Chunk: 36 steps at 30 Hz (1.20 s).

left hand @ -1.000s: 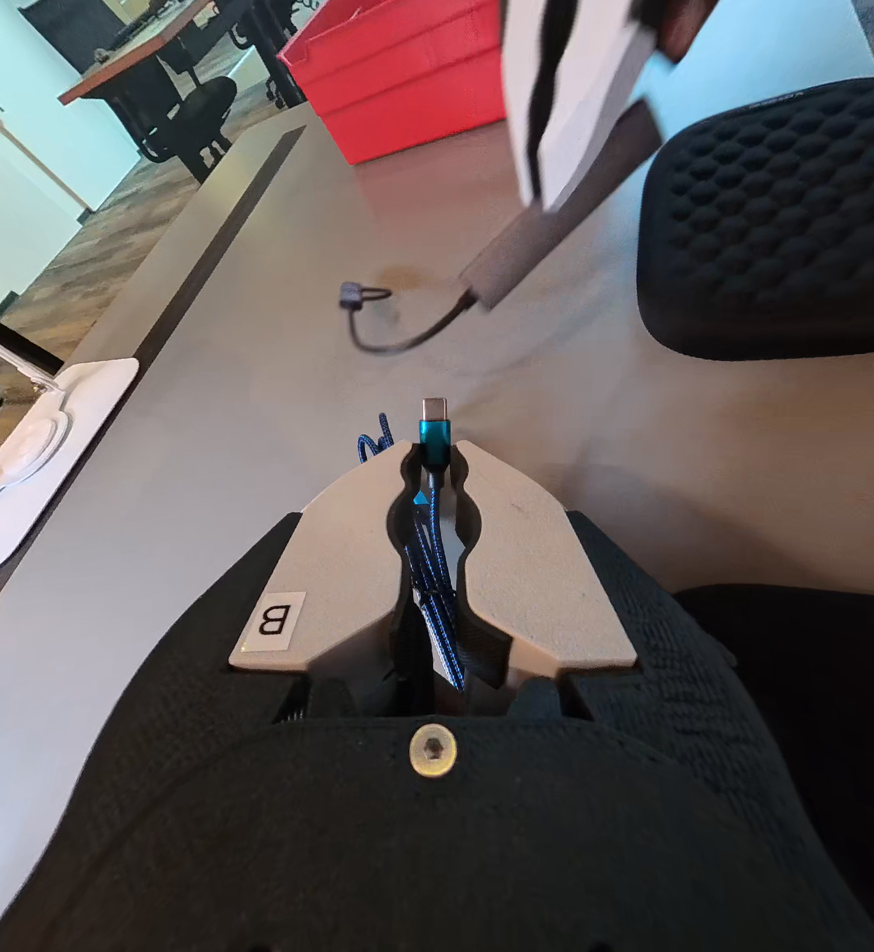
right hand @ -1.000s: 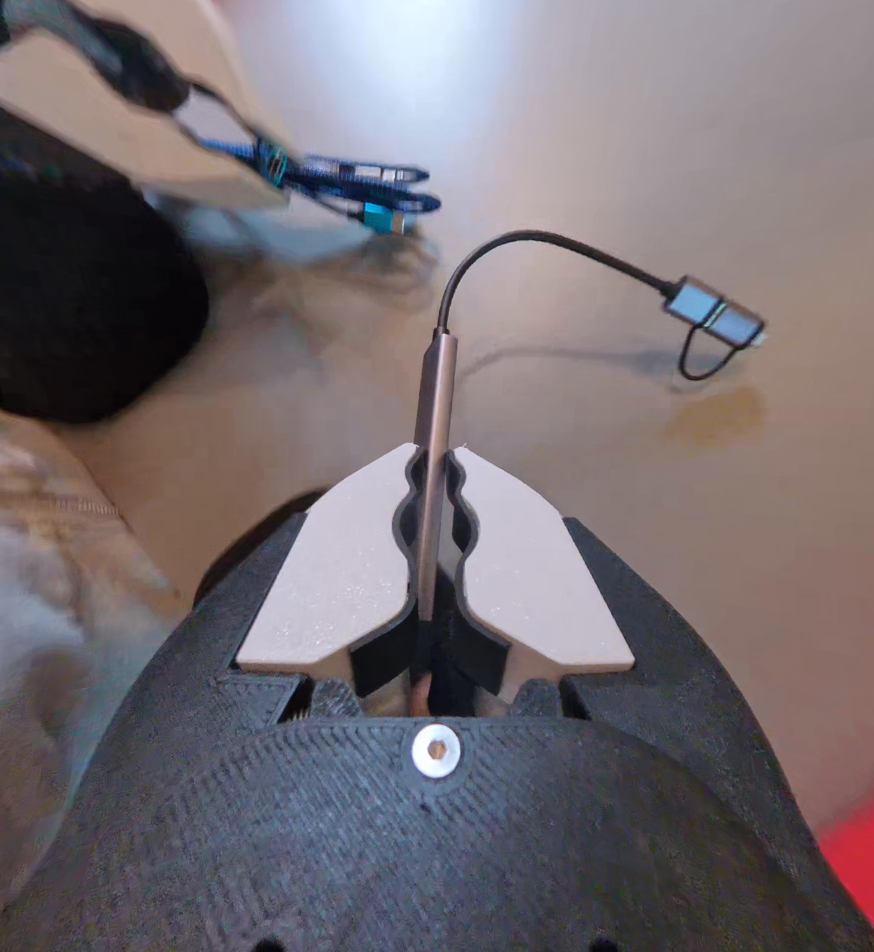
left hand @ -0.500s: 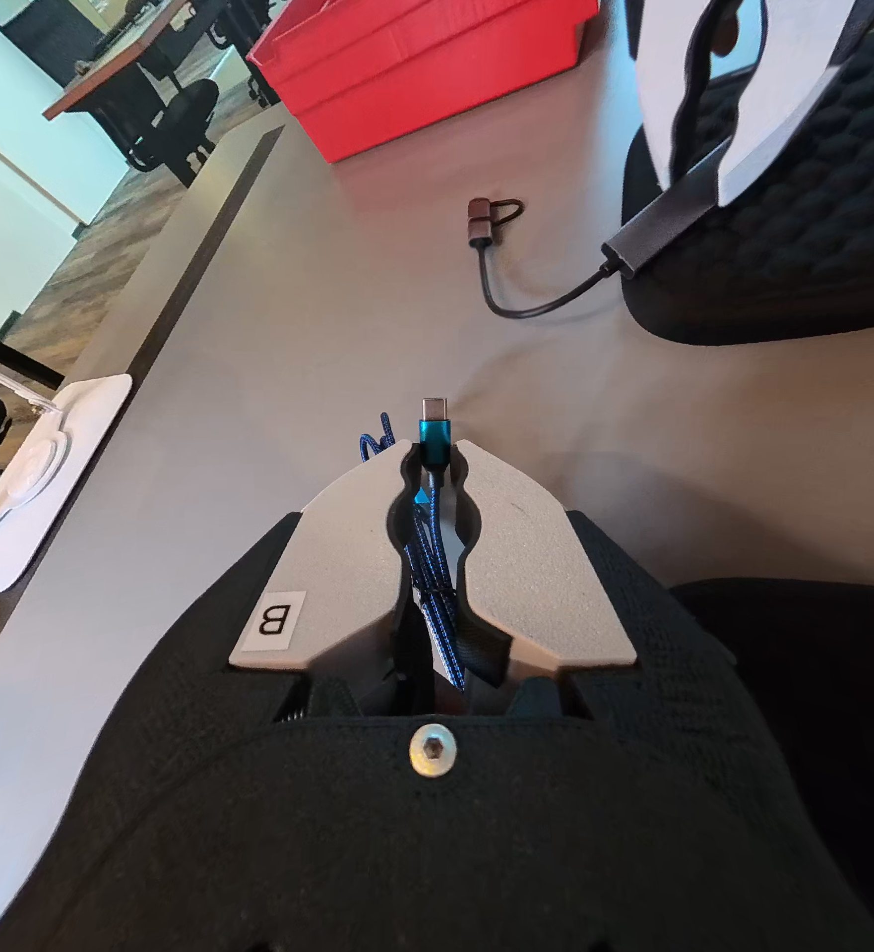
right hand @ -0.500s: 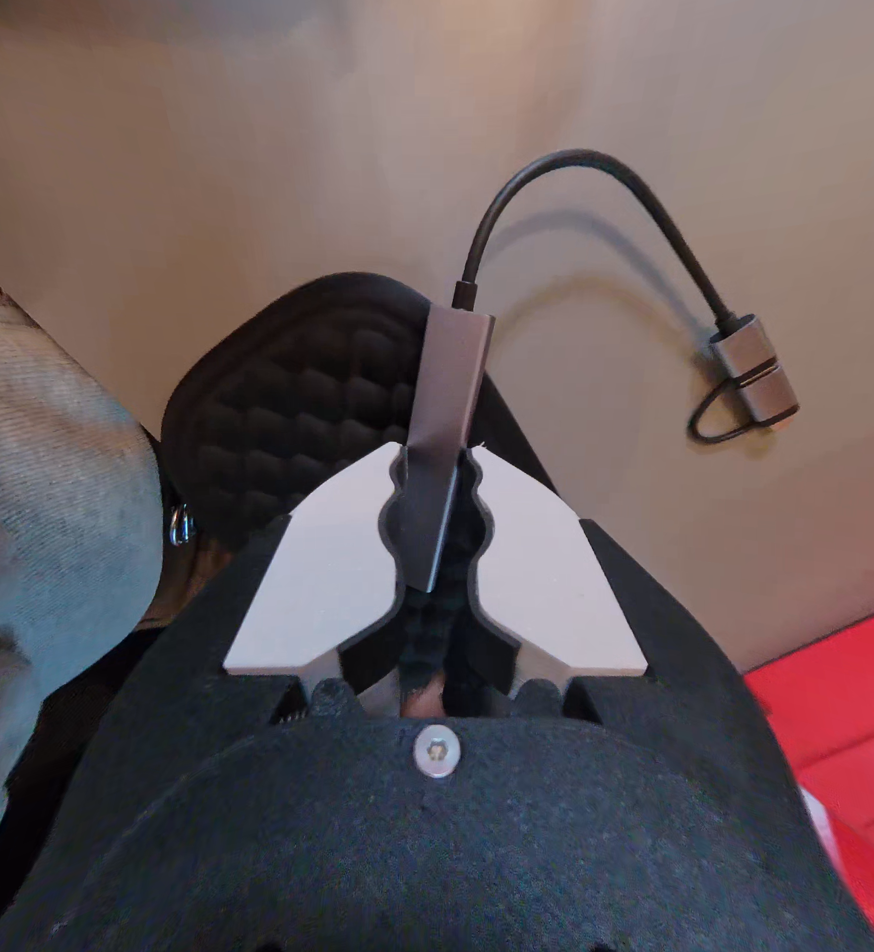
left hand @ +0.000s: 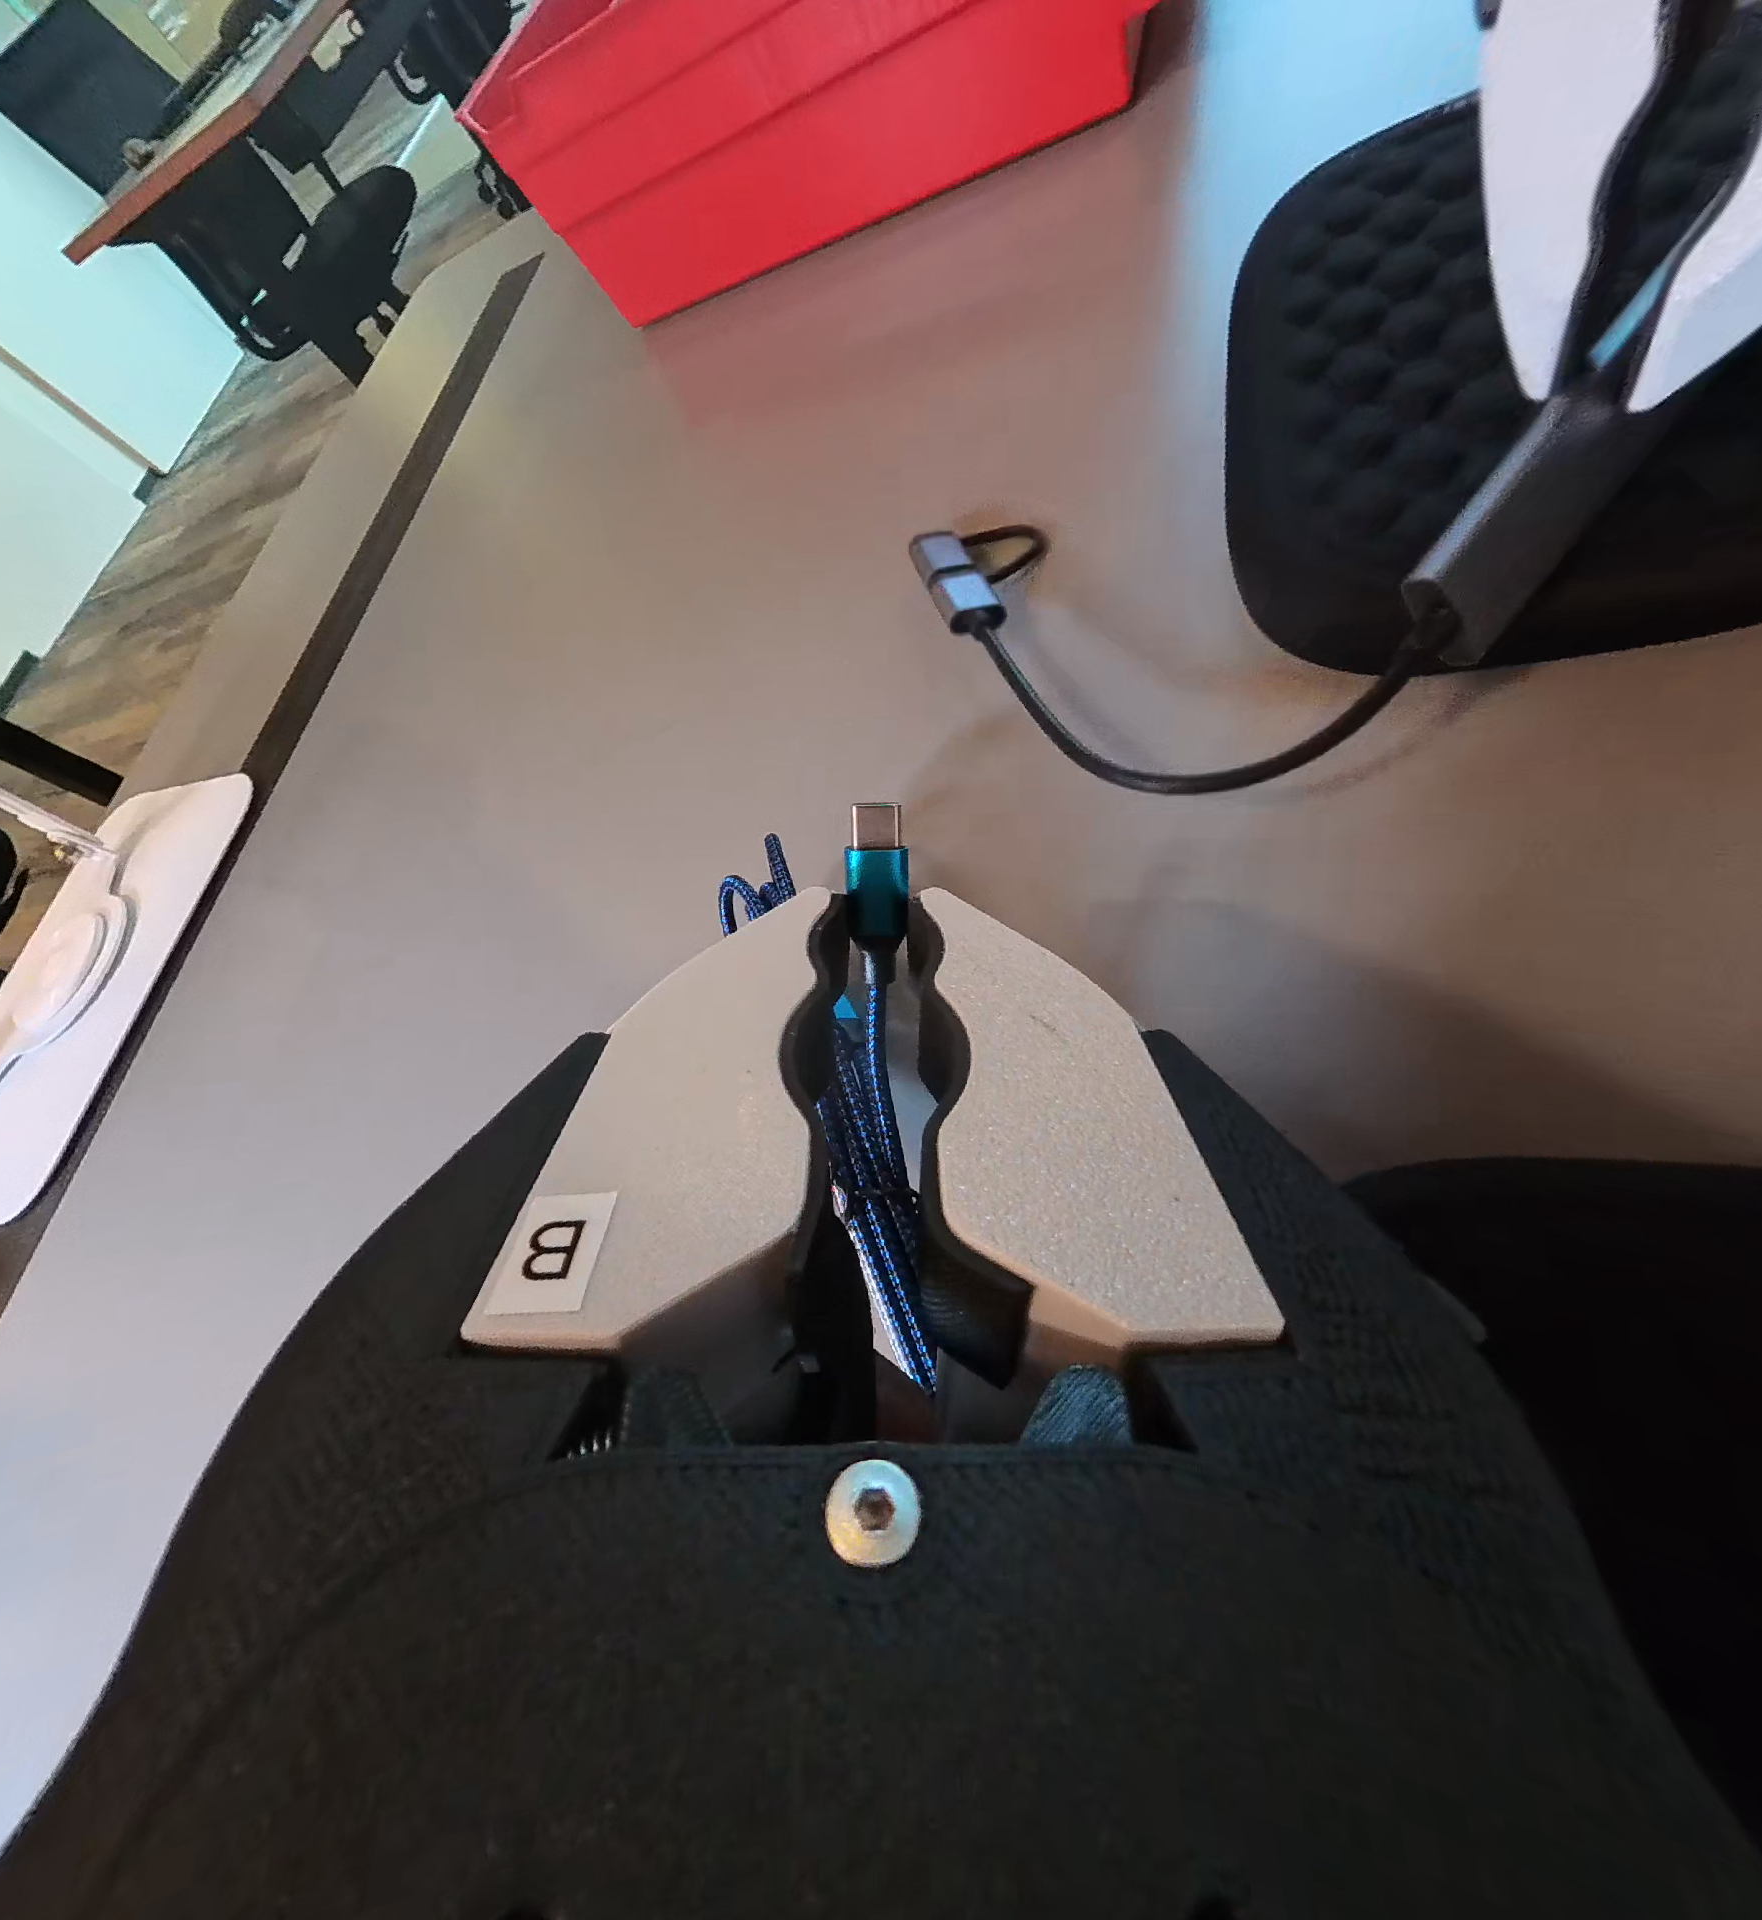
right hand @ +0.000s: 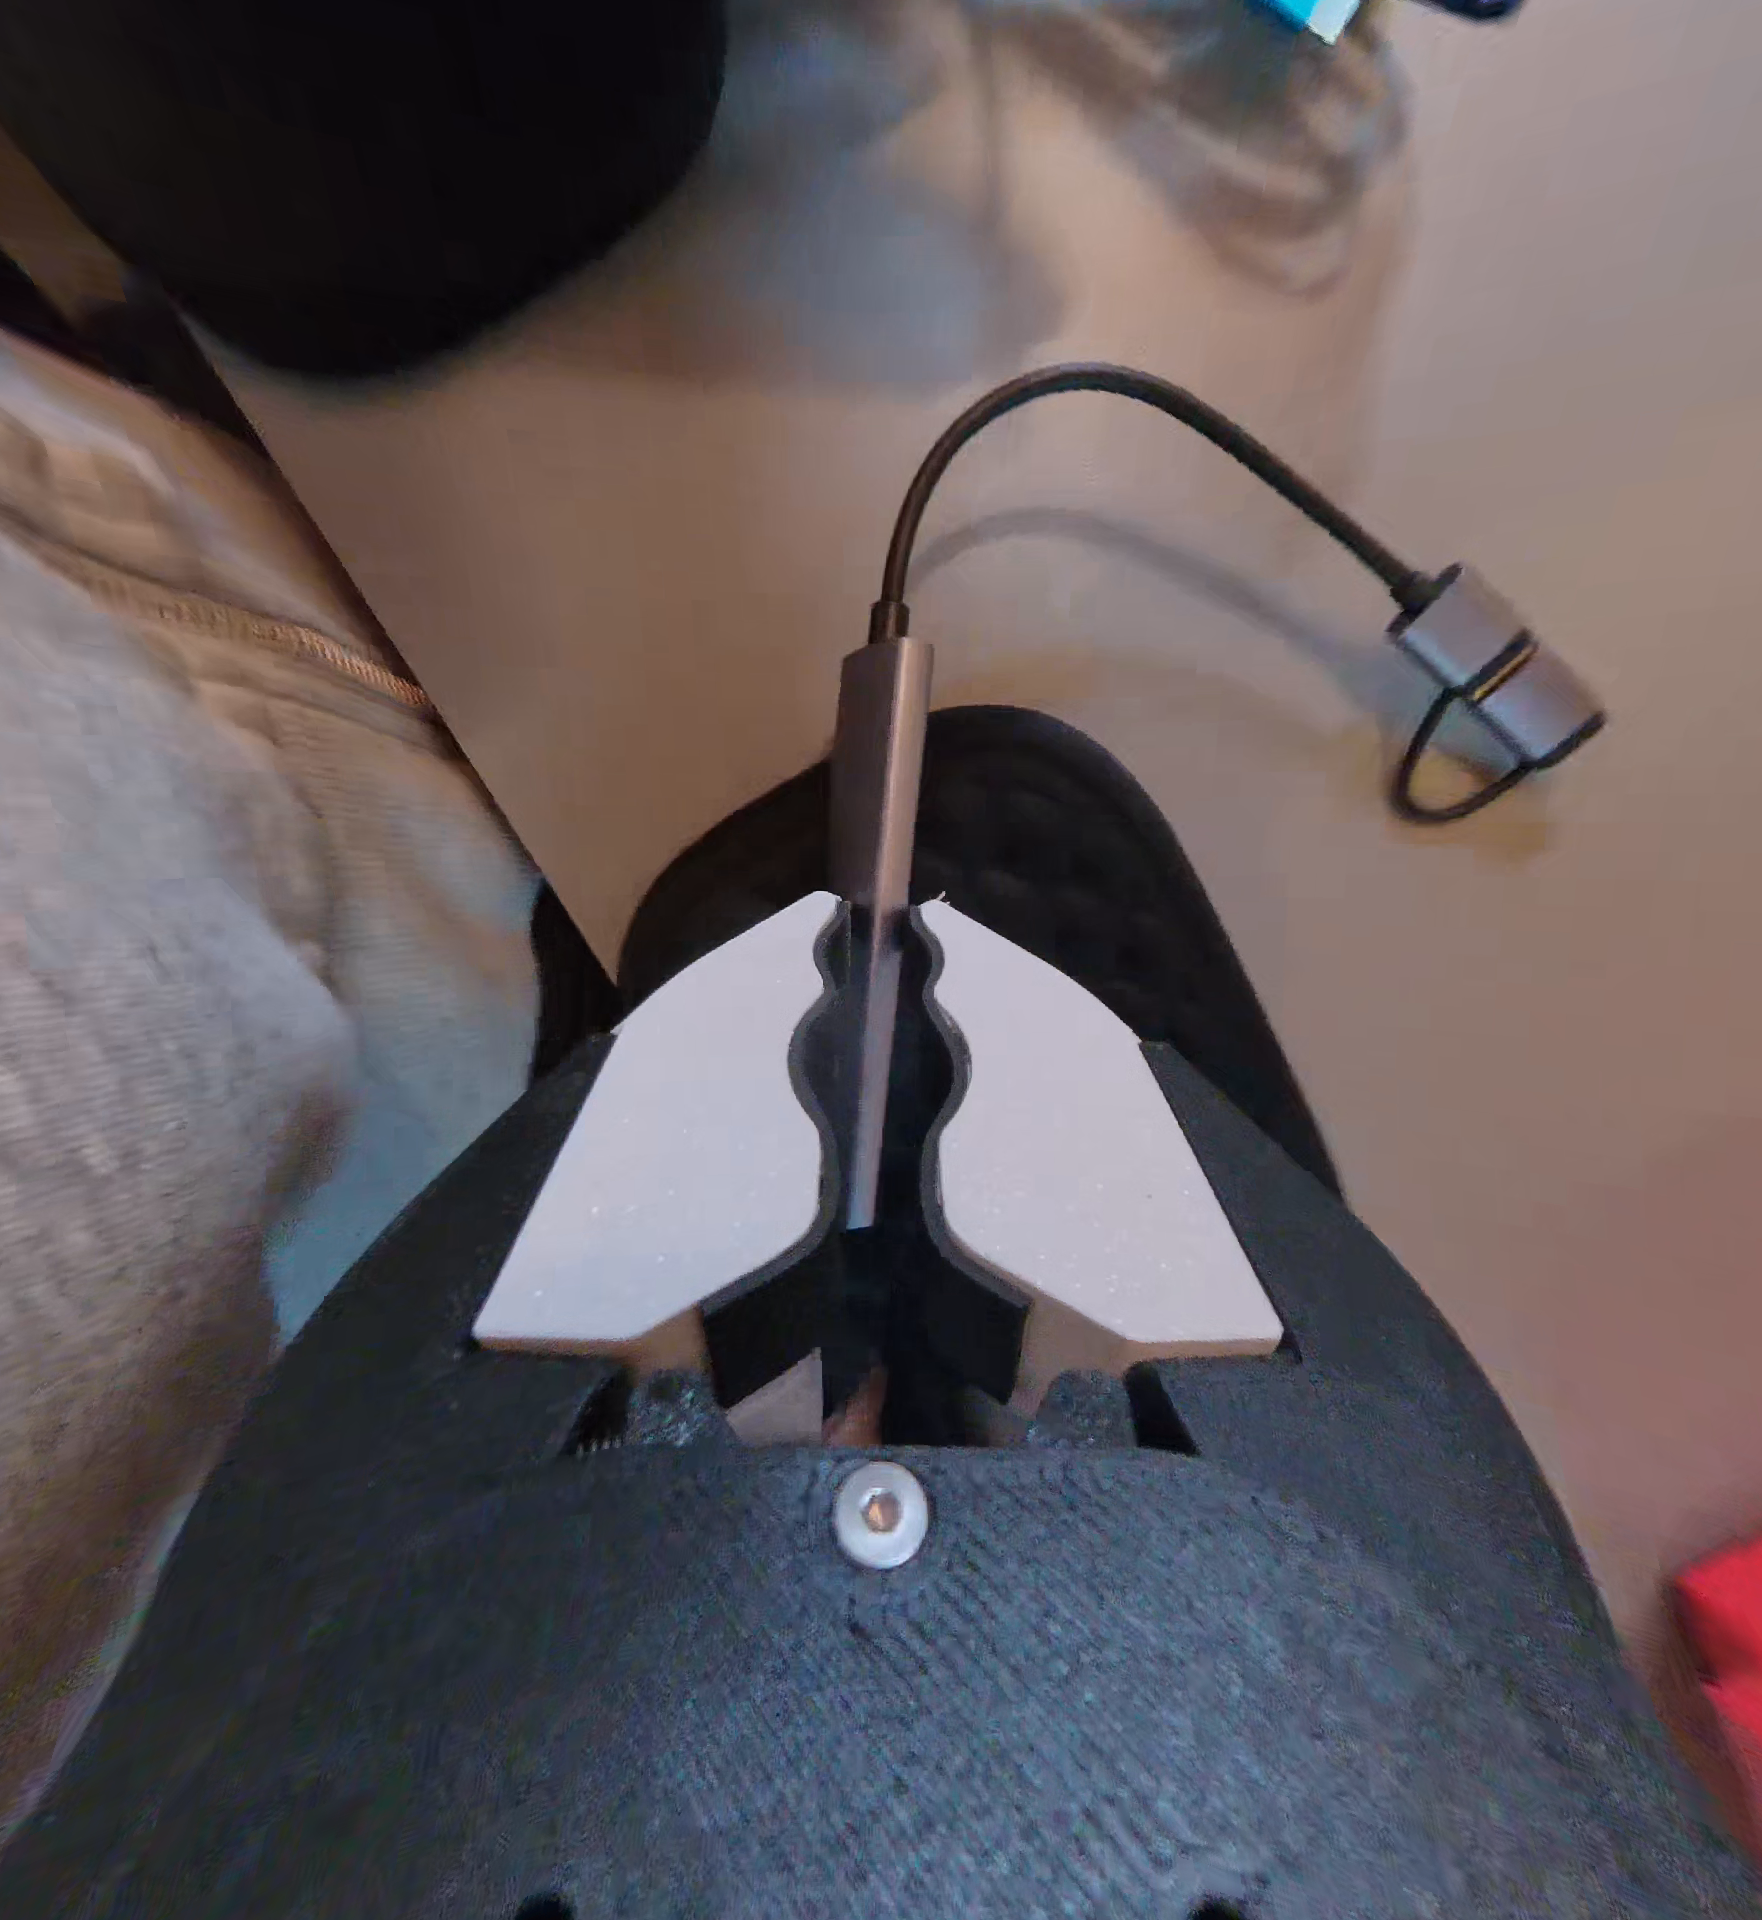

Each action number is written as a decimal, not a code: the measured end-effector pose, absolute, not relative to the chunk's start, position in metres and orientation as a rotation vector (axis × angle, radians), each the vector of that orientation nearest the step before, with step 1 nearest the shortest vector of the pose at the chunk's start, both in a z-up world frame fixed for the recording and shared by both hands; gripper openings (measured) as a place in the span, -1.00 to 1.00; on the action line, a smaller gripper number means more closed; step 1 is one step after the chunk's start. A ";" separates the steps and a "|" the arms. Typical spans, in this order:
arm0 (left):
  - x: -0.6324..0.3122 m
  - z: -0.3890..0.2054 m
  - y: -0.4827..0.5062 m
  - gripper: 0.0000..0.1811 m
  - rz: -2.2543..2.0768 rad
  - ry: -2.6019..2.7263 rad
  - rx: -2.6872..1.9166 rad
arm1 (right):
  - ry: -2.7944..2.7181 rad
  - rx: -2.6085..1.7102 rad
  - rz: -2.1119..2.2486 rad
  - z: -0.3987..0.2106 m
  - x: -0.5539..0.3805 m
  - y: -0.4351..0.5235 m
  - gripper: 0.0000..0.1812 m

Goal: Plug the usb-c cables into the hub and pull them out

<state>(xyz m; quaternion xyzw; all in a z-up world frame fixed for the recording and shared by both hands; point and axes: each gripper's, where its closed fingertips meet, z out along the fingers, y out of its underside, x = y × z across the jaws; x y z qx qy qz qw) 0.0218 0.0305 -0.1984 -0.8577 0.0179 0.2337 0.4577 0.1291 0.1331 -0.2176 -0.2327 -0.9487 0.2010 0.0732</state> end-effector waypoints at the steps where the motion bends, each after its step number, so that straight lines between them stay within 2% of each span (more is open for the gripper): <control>1: 0.022 -0.198 0.031 -0.88 0.577 0.047 -2.113 | -2.833 -0.616 0.572 -0.217 0.129 0.133 -0.89; 7: 0.021 -0.196 0.030 -0.88 0.586 0.042 -2.103 | -2.542 -0.279 0.386 -0.196 0.095 0.150 -0.90; 13: 0.022 -0.198 0.031 -0.88 0.585 0.052 -2.111 | -2.580 -0.206 0.361 -0.214 0.106 0.150 -0.89; 20: 0.024 -0.199 0.032 -0.88 0.586 0.065 -2.115 | -2.703 -0.345 0.463 -0.216 0.113 0.144 -0.88; 23: 0.024 -0.199 0.032 -0.88 0.583 0.067 -2.114 | -2.827 -0.518 0.474 -0.223 0.113 0.147 -0.80; 26: 0.024 -0.199 0.032 -0.88 0.587 0.070 -2.116 | -3.005 -0.693 0.628 -0.223 0.130 0.136 -0.81; 32: 0.024 -0.200 0.033 -0.88 0.586 0.072 -2.122 | -2.946 -0.591 0.559 -0.221 0.126 0.142 -0.79; 36: 0.025 -0.201 0.033 -0.88 0.582 0.078 -2.124 | -2.948 -0.685 0.520 -0.218 0.126 0.154 -0.62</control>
